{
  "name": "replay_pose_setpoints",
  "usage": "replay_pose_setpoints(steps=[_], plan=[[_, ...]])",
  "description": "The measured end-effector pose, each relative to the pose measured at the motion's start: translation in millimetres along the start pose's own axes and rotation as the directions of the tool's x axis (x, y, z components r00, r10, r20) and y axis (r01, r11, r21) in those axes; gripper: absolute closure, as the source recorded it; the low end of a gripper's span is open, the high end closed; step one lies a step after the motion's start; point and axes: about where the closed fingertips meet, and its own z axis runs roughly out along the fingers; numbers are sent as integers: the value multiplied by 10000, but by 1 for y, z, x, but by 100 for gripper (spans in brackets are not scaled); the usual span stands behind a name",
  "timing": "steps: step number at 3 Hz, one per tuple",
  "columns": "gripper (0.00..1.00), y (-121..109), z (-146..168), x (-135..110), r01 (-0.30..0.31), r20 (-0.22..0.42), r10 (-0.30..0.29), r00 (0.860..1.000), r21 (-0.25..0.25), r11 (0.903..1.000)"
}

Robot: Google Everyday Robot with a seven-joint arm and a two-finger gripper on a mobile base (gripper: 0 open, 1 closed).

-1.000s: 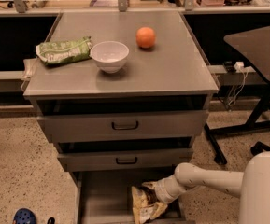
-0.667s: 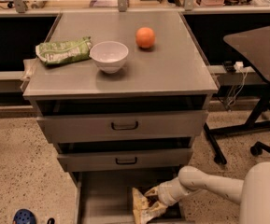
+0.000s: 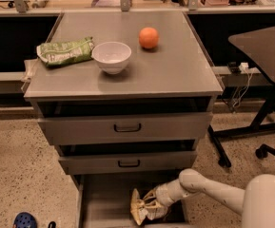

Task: Pick brown chip bag from bottom drawer and place on counter

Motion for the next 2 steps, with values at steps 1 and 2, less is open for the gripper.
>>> replay_pose_setpoints(steps=[1,2], plan=[[100,-7,-34,-34,1101,-105,-1096,9939,830,9904],[100,10,-72,-86,2268,123,-2311,9728,1482,9626]])
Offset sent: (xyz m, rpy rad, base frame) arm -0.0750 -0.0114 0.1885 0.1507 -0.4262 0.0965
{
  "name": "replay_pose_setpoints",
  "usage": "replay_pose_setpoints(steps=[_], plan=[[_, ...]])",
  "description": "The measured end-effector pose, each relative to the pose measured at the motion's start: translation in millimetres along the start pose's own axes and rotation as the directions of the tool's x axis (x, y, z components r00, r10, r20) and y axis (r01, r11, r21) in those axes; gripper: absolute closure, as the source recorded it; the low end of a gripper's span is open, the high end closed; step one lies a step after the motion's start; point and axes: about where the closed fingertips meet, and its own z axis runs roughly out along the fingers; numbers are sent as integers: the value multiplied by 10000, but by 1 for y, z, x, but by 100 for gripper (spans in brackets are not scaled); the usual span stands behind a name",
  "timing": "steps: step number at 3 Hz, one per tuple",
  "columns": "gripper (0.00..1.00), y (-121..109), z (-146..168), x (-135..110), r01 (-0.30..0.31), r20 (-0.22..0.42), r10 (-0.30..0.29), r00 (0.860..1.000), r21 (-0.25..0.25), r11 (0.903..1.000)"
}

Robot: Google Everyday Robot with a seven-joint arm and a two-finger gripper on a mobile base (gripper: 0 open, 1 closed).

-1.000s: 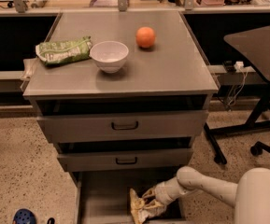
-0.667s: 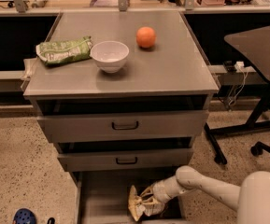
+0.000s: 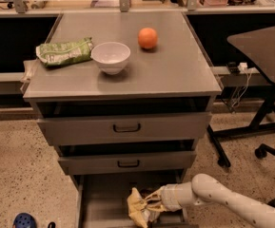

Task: Pick brown chip bag from bottom drawer and place on counter

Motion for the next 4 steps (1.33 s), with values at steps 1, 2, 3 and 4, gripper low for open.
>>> replay_pose_setpoints(steps=[1,2,3,4], plan=[[100,12,-63,-69,1351,-269,-1337,9907,614,9889],[100,11,-63,-70,1353,-270,-1338,9906,616,9889],[100,-11,-97,-88,1757,-497,-1709,9840,1183,9773],[100,-49,-185,-146,2626,-926,-2509,9636,1497,9532]])
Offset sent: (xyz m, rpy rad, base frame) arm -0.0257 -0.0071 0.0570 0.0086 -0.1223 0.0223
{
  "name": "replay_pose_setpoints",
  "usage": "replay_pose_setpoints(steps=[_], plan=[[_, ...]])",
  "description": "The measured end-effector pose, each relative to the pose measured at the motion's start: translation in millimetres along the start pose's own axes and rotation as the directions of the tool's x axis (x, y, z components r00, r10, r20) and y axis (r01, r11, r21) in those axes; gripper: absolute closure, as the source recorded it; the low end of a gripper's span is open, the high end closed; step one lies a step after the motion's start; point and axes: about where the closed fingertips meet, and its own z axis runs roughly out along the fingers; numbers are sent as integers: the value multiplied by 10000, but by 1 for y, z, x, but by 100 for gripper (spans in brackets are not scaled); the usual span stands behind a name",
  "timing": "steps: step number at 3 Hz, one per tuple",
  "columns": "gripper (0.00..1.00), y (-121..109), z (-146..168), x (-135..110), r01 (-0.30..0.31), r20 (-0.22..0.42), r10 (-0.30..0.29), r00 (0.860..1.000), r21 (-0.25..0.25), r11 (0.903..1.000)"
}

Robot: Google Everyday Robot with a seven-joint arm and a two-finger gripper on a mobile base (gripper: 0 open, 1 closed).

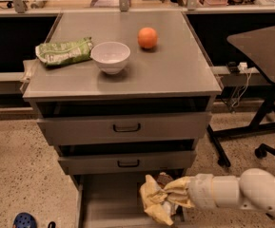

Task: Pick brown chip bag from bottom drawer and place on counter

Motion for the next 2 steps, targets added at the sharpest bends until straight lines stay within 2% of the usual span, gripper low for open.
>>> replay_pose_setpoints(steps=[1,2], plan=[[100,-40,-65,-39,978,-443,-986,9941,-210,9950],[100,-40,-65,-39,978,-442,-986,9941,-210,9950]])
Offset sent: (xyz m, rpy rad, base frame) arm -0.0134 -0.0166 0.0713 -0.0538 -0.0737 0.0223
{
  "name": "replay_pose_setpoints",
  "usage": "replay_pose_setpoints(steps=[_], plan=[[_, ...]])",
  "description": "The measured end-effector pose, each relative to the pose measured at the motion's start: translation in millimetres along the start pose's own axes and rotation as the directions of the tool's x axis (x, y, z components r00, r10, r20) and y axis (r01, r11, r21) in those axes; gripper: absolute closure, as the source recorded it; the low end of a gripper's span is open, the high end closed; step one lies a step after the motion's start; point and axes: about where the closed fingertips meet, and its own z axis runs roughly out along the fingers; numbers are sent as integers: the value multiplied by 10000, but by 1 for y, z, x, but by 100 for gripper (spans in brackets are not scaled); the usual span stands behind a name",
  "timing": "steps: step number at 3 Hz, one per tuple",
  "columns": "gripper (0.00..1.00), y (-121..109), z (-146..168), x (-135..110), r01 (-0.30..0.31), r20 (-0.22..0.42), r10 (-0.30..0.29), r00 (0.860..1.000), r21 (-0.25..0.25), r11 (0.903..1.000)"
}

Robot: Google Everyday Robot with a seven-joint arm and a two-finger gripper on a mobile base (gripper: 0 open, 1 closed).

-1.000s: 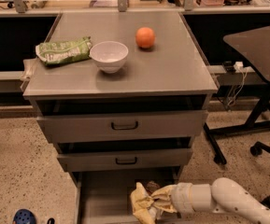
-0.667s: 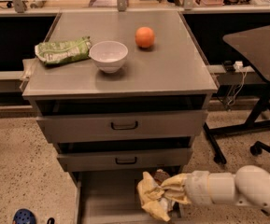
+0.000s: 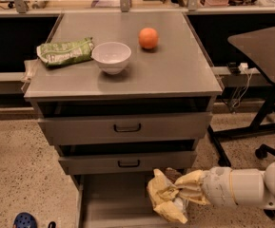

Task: Pick brown chip bag from bottom drawer and place on counter

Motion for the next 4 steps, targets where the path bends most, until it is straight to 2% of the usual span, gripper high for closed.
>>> replay_pose_setpoints(steps=[1,2,3,4], plan=[[100,-51,-27,-18,950,-411,-966,9945,-391,9947],[100,-105,-58,-34,1894,-876,-1951,9769,-691,9795],[100,-187,-95,-48,3121,-1423,-3185,9372,-657,9478],[100,-187,-95,-48,3125,-1426,-3189,9370,-658,9476]])
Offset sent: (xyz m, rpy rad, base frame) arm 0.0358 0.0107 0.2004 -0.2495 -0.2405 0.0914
